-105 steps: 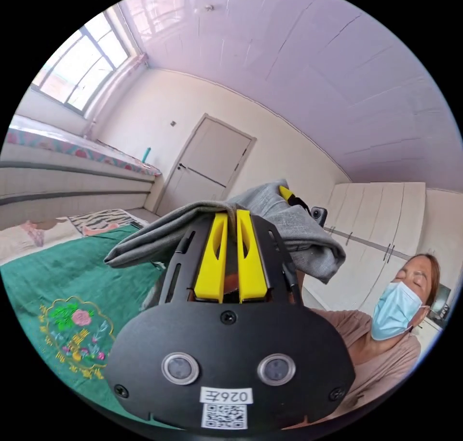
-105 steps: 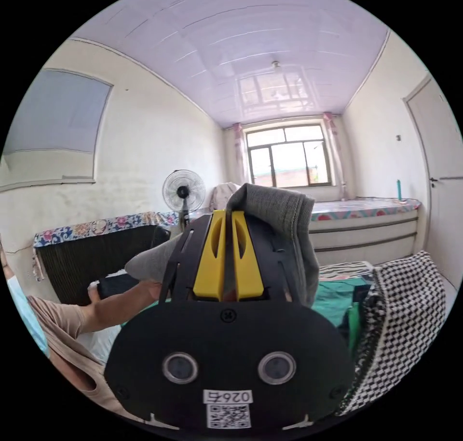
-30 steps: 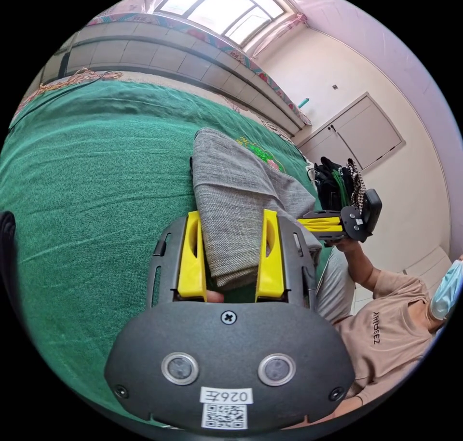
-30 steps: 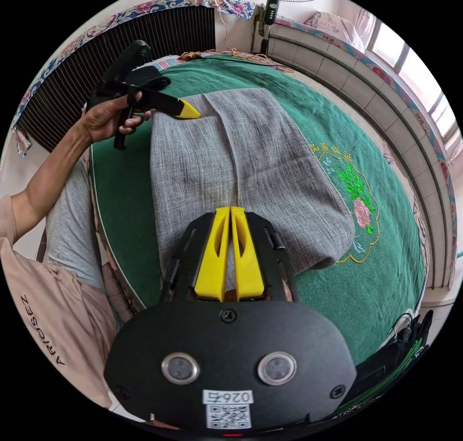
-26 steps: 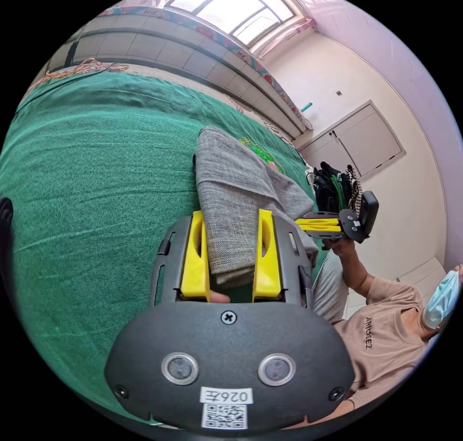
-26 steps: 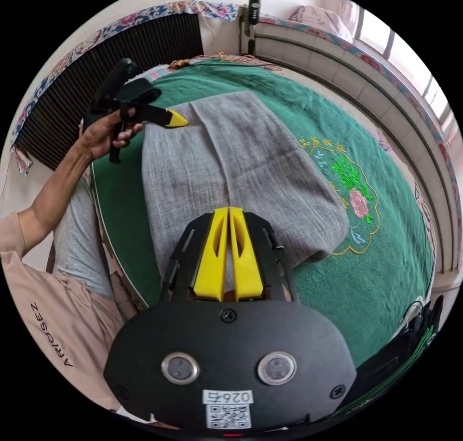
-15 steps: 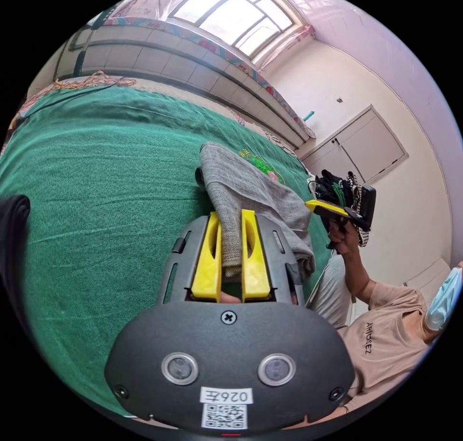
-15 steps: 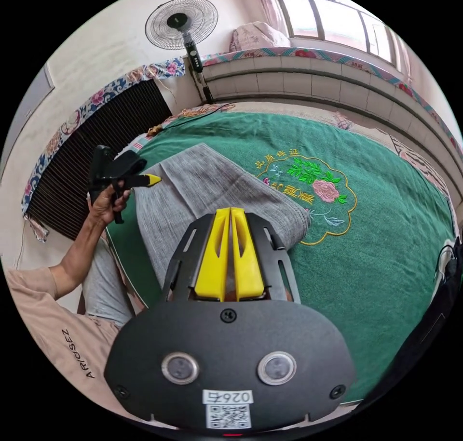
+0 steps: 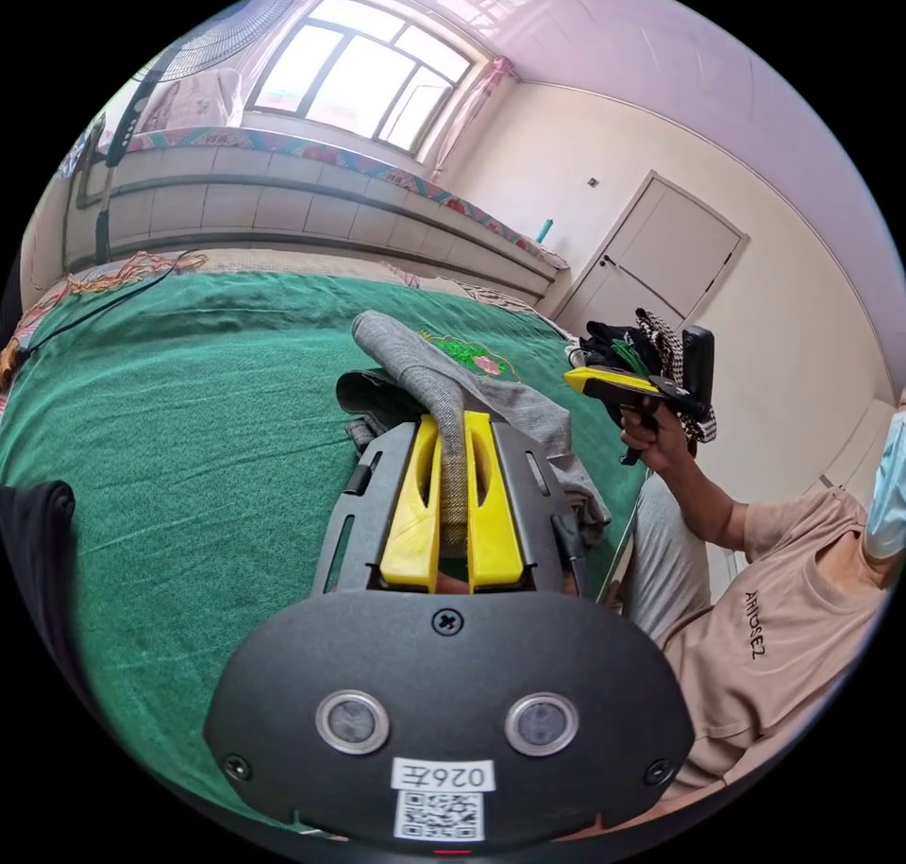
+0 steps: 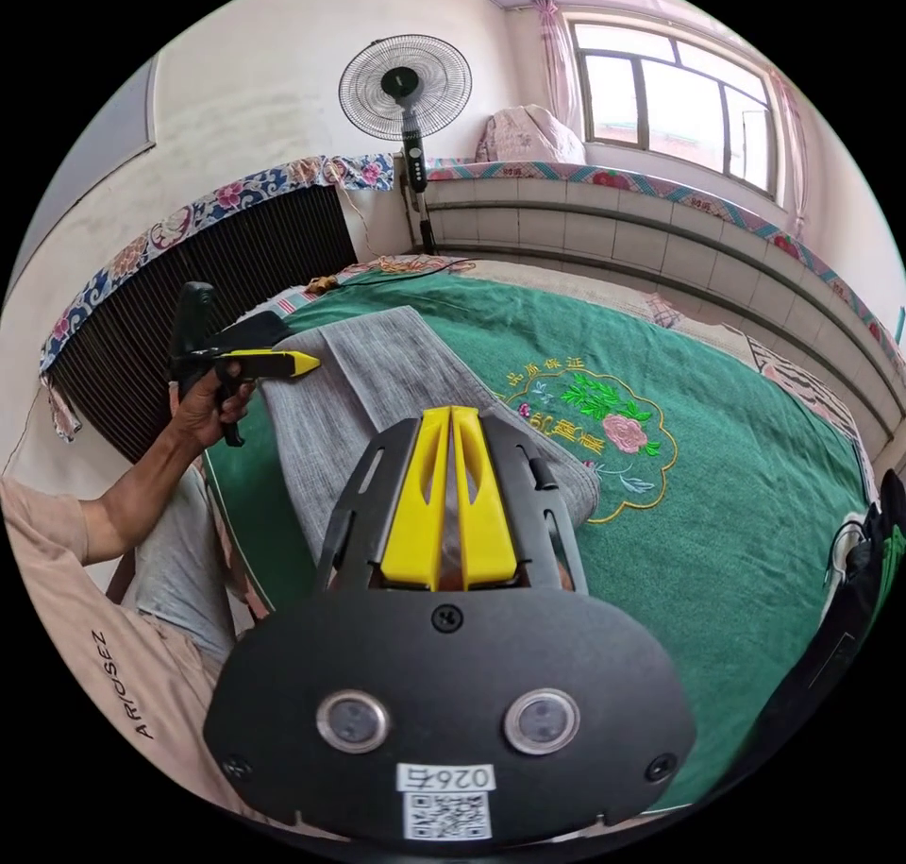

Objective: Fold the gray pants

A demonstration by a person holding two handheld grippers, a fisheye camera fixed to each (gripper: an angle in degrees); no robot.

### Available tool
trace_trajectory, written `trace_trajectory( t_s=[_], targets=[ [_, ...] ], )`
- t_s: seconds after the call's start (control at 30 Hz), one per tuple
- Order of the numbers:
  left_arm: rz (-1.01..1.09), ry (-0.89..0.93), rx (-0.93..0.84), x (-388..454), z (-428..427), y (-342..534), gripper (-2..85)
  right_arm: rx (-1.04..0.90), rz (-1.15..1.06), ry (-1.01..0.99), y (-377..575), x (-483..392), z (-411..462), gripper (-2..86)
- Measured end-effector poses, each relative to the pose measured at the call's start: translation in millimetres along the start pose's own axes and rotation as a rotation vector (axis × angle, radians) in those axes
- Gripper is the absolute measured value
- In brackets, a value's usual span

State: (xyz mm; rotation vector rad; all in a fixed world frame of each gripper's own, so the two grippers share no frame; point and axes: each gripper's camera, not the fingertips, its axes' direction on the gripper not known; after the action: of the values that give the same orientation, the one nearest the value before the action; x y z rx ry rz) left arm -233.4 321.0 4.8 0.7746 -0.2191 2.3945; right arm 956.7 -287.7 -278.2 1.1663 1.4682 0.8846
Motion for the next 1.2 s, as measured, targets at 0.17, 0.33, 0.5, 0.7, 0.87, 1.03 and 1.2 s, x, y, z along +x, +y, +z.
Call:
trace_trajectory(
  t_s=[0.17, 0.33, 0.5, 0.7, 0.87, 1.03, 1.2],
  targets=[
    [0.009, -0.007, 0.006, 22.7, -5.3, -4.0, 3.8, 0.001, -0.024, -0.008, -10.0, -19.3, -21.6, -0.9],
    [0.052, -0.025, 0.022, 53.8, -10.7, -8.9, 3.7, -0.001, -0.050, -0.024, -20.9, -40.7, -46.4, -0.9],
    [0.101, -0.015, 0.048, 87.5, -16.1, -13.7, 3.6, 0.002, -0.055, -0.112, -35.2, -60.6, -78.5, -0.7],
    [0.131, 0.012, 0.066, 121.7, -19.9, -19.1, 3.4, 0.014, 0.053, -0.298, -52.2, -59.4, -117.4, 2.7],
    [0.182, 0.024, 0.075, 161.0, -19.0, -26.3, 2.9, 0.033, 0.097, -0.406, -65.6, -68.3, -148.5, 5.7],
    [0.318, -0.049, 0.061, 217.2, -12.9, -32.1, 2.8, 0.054, 0.092, -0.480, -79.6, -98.7, -179.2, 9.1],
    [0.498, -0.119, 0.028, 282.3, 5.3, -31.0, 2.6, 0.098, 0.127, -0.532, -93.5, -134.2, -212.9, 13.7]
  ],
)
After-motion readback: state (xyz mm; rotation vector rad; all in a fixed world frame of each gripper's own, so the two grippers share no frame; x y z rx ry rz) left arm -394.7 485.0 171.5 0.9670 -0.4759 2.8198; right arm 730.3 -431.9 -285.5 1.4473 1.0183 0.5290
